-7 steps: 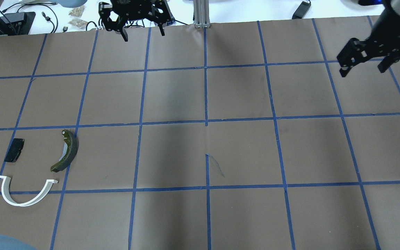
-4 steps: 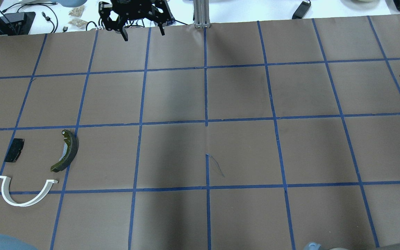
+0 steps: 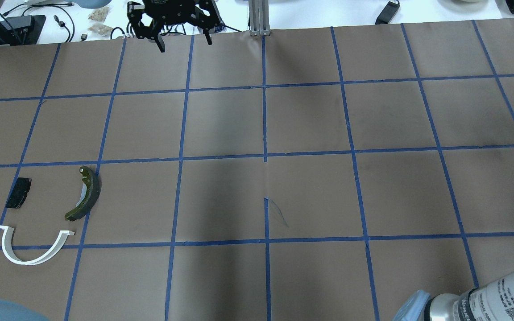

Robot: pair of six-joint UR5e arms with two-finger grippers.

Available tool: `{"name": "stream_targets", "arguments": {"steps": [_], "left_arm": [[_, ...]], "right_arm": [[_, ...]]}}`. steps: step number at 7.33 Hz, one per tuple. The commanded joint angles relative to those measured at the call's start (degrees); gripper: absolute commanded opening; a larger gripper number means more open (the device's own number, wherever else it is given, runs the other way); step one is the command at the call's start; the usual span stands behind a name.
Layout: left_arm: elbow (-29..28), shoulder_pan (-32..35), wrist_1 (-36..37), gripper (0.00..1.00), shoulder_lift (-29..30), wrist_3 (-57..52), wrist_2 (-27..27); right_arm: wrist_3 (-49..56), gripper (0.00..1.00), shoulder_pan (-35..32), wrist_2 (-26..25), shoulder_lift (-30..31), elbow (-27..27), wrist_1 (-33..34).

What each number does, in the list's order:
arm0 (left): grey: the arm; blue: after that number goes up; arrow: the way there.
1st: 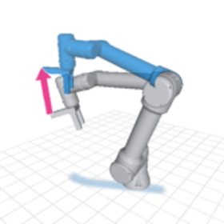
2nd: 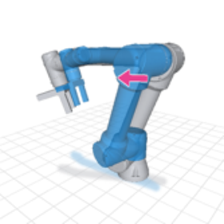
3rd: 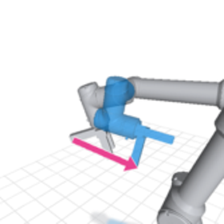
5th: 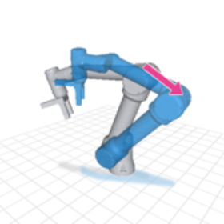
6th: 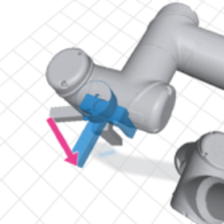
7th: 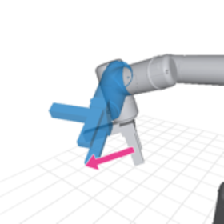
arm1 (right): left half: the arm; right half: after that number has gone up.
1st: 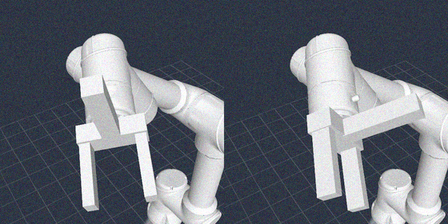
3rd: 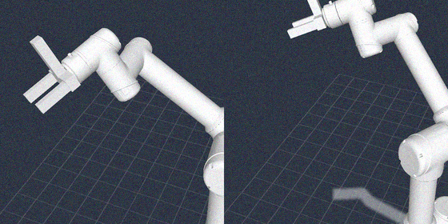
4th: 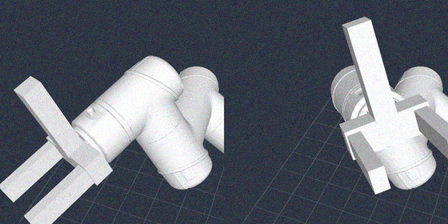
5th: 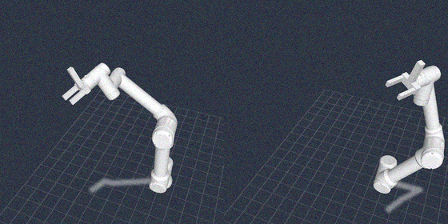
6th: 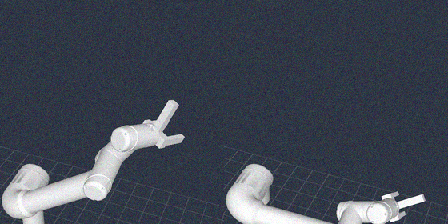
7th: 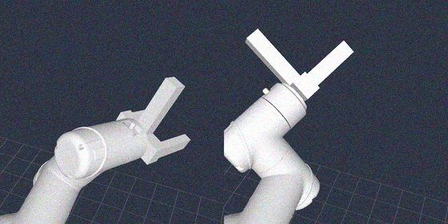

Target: Place bearing gear from tray to pile

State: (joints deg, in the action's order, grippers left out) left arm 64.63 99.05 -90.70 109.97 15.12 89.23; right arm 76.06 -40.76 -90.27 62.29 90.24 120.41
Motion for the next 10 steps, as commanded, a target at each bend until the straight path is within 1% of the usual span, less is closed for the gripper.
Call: {"name": "stream_targets", "arguments": {"steps": [1,4,5,7,10], "left_arm": [[-0.11,0.01,0.00,1.00,0.07,0.00,-0.10],[-0.20,0.01,0.09,1.00,0.16,0.00,-0.10],[-0.20,0.01,0.09,1.00,0.16,0.00,-0.10],[-0.29,0.01,0.35,1.00,0.33,0.00,-0.19],[-0.38,0.09,1.32,1.00,0.51,0.00,-0.28]], "right_arm": [[3.04,1.00,1.99,-0.08,-6.28,-0.42,7.01],[3.65,1.00,2.61,0.01,-7.09,-0.51,7.21],[3.66,0.98,2.61,-0.08,-7.10,-0.51,7.29],[3.39,0.92,2.61,0.36,-7.71,-1.03,8.08],[3.04,0.81,2.61,0.36,-10.17,-3.58,8.00]]}}
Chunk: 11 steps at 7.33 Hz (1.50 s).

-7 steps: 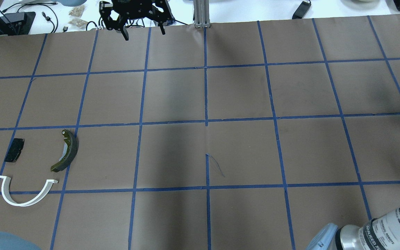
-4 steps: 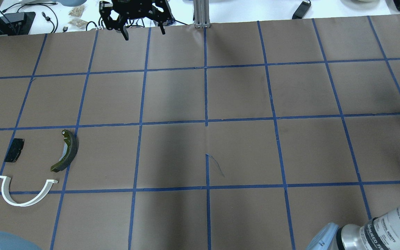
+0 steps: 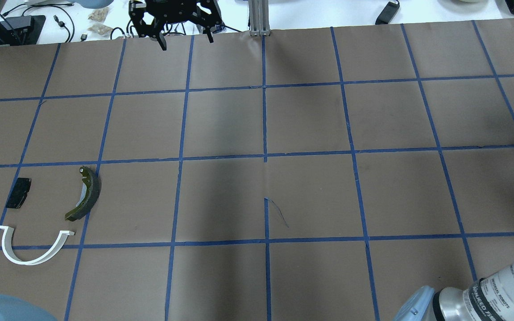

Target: Place bearing gear from tray to pile

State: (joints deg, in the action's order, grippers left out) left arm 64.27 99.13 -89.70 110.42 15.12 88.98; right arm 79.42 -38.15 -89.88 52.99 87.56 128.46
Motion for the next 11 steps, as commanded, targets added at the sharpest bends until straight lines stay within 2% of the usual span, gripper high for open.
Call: {"name": "stream_targets", "arguments": {"steps": [1,2,5,8,9,10,11], "left_arm": [[-0.02,0.01,0.40,1.00,0.06,0.00,0.05],[-0.02,-0.07,1.36,1.00,0.14,0.00,-0.03],[0.07,-0.07,2.69,1.00,0.32,0.00,-0.03],[0.24,0.01,3.12,1.00,0.58,0.00,0.05],[0.25,-0.07,3.47,1.00,0.67,-0.09,0.05],[0.42,-0.07,3.39,1.00,0.58,0.00,0.05],[0.42,-0.07,3.39,1.00,0.58,0.00,0.05]], "right_arm": [[-0.84,0.65,-0.09,0.14,-0.61,-0.90,-0.05],[-1.62,0.55,-0.09,0.06,-0.78,-0.82,-0.05],[-2.25,0.51,-0.09,0.06,-0.87,-0.29,-0.22],[-3.04,0.10,-0.26,-0.38,-0.35,-0.29,-0.92],[-3.13,0.01,-0.44,-0.38,0.00,-0.29,-1.71],[-4.17,0.00,-0.79,-0.21,1.40,-0.29,-4.41],[-10.19,0.00,-2.18,-0.03,4.28,-0.20,-6.88]]}}
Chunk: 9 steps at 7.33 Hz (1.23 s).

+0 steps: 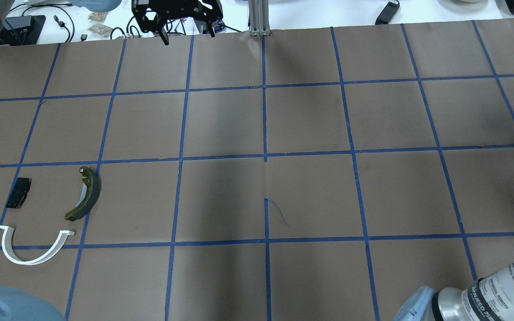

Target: Place bearing gear from tray to pile

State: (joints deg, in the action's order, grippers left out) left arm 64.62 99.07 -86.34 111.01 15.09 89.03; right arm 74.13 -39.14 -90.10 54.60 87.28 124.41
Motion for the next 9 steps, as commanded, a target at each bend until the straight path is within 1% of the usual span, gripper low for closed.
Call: {"name": "stream_targets", "arguments": {"steps": [1,3,4,5,7,8,9], "left_arm": [[-0.02,-0.02,0.03,1.00,-0.01,0.02,0.00],[-0.02,0.07,0.03,1.00,-0.01,0.02,0.00],[-0.11,0.07,0.12,1.00,0.25,0.02,0.00],[-0.20,0.07,0.12,1.00,0.26,0.02,0.00],[-0.11,-0.02,0.12,1.00,0.34,0.02,0.00],[-0.11,0.07,0.12,1.00,0.34,0.02,0.00],[0.06,-0.02,0.12,1.00,0.26,0.02,0.00]], "right_arm": [[-10.87,0.00,-5.91,0.45,6.62,0.86,-6.69],[-24.93,0.00,-16.28,-0.08,14.97,5.50,-7.69],[-32.13,0.00,-21.46,0.44,19.62,8.14,-11.17],[-39.95,0.00,-27.51,0.62,22.11,11.64,-11.56],[-56.64,0.00,-39.64,0.45,22.92,18.16,-10.33],[-65.69,0.00,-46.40,0.45,22.75,18.62,-6.85],[-75.26,0.00,-52.65,0.45,22.31,18.80,-5.86]]}}
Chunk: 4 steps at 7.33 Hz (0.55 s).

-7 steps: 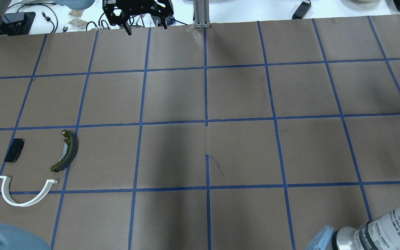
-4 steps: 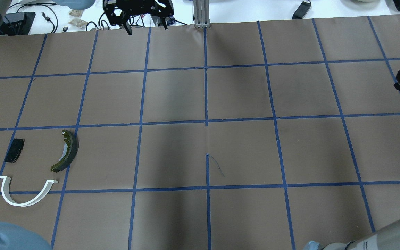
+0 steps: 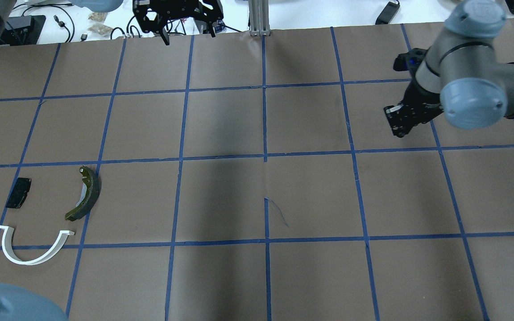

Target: Place bearing gear from tray to pile

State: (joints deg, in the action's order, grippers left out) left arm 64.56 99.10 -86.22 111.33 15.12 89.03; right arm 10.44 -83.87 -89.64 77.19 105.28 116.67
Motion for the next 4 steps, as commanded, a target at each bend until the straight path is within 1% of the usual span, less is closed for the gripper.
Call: {"name": "stream_targets", "arguments": {"steps": [1,2,3,4], "left_arm": [[0.22,0.04,0.00,1.00,-0.06,-0.09,0.09],[0.48,-0.05,0.00,1.00,-0.06,-0.09,0.09],[0.66,-0.05,0.09,1.00,-0.06,-0.09,0.18],[0.92,-0.05,0.09,1.00,-0.06,-0.09,0.27]], "right_arm": [[-20.81,0.00,-13.80,-0.09,-1.76,0.71,4.51],[-28.90,0.00,-19.17,0.25,-3.78,0.71,8.02],[-34.81,0.00,-23.49,2.17,-6.67,0.28,11.36],[-40.18,0.00,-26.58,4.11,-8.87,0.10,16.52]]}}
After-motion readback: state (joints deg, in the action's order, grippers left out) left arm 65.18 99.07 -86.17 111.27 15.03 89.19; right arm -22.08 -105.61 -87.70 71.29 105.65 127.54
